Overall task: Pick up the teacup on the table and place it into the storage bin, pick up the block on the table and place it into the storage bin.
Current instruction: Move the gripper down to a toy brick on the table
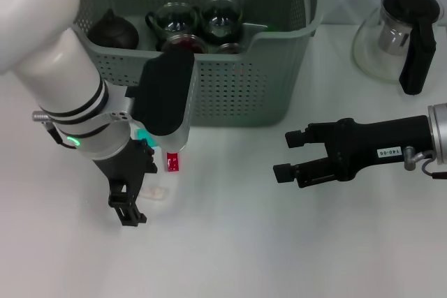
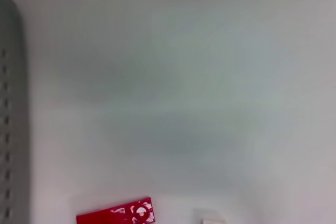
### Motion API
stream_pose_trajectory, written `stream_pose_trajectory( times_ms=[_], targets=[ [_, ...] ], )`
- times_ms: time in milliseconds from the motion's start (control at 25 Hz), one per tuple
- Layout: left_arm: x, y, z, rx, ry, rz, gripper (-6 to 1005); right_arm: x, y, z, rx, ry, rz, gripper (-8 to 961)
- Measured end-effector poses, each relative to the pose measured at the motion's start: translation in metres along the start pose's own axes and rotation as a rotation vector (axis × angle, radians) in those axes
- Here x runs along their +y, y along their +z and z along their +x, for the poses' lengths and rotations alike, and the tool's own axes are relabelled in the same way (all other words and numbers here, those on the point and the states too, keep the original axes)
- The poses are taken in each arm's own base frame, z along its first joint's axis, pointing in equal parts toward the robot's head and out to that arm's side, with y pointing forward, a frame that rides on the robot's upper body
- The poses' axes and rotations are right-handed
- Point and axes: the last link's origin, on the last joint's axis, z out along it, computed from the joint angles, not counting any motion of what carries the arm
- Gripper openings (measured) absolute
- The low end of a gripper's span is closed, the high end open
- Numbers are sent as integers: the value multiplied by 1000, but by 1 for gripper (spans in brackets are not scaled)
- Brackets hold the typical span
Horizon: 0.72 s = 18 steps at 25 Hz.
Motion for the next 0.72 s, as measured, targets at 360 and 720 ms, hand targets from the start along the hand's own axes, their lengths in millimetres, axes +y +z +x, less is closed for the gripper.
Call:
stream_pose_trajectory(
  times_ms=[360, 720],
  targets=[
    [-7, 11, 1, 0, 9, 17, 808, 0, 0, 0, 0, 4, 0, 946],
    [-7, 16, 1, -2, 17, 16, 563, 0, 0, 1, 0, 5, 1, 946]
  ],
)
